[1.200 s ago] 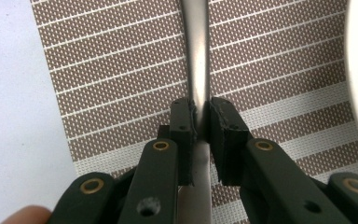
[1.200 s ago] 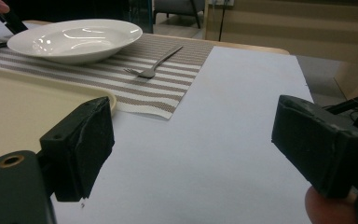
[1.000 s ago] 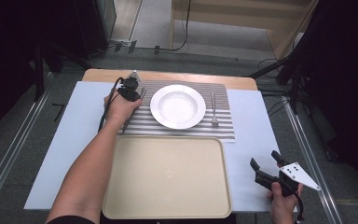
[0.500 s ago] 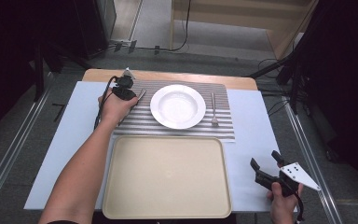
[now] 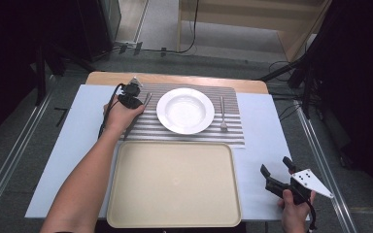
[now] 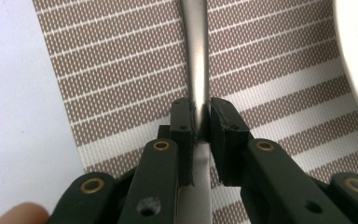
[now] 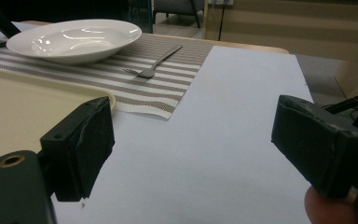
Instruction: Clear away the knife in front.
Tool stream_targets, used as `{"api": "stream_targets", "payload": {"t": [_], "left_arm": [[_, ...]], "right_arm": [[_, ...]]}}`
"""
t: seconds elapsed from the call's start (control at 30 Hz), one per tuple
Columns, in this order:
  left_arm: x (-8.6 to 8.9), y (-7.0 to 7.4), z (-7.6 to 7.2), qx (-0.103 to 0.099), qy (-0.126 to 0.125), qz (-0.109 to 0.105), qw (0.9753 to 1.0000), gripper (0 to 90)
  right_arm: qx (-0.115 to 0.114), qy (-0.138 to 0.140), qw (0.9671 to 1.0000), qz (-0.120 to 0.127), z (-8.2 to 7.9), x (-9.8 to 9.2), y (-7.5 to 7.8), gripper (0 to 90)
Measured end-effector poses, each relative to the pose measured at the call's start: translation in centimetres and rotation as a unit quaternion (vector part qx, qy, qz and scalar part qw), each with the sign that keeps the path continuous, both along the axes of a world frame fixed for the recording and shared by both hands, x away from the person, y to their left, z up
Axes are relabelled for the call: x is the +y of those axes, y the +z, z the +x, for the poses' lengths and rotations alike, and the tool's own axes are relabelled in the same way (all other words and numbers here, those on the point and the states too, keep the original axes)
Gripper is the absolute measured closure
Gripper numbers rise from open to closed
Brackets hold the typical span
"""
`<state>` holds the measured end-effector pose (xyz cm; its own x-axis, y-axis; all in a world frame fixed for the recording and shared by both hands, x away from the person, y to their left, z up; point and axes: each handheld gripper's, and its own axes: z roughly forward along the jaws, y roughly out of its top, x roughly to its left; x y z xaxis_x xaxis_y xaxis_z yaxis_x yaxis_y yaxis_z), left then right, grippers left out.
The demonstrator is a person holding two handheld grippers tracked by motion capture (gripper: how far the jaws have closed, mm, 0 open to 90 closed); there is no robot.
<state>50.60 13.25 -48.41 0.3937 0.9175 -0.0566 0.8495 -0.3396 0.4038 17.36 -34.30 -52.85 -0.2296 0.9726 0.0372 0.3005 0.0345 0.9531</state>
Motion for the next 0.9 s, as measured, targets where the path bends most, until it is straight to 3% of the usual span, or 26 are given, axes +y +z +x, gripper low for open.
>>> {"api": "stream_targets", "payload": {"t": [0.17, 0.37, 0.53, 0.67, 0.77, 0.9], "left_arm": [[-0.5, -0.1, 0.2, -0.008, -0.004, 0.013, 0.9999, 75.6], [-1.0, 0.1, 0.8, 0.01, -0.019, 0.038, 0.9991, 76.2], [-2.2, 0.3, 1.1, 0.02, -0.024, 0.077, 0.9965, 78.6], [-1.6, 0.3, 1.3, 0.028, -0.021, 0.055, 0.9979, 79.0], [-1.5, 0.3, 1.3, 0.03, -0.021, 0.053, 0.998, 79.1], [-1.0, 0.6, 1.4, 0.04, -0.016, 0.024, 0.9988, 79.1]], "right_arm": [[0.0, 0.0, 1.0, 0.0, 0.0, 0.0, 0.0, 14.1], [0.002, 0.0, 1.0, 0.002, 0.0, 0.0, 0.0, 14.1], [0.003, -0.001, 1.0, 0.0, 0.0, 0.1, 0.0, 14.0], [0.001, -0.001, 1.0, 0.0, 0.0, 0.0, 0.0, 14.0], [0.001, 0.0, 1.0, 0.001, 0.1, 0.0, 0.0, 14.0], [0.002, -0.001, 1.0, 0.003, 0.0, -0.1, 0.0, 14.1]]}}
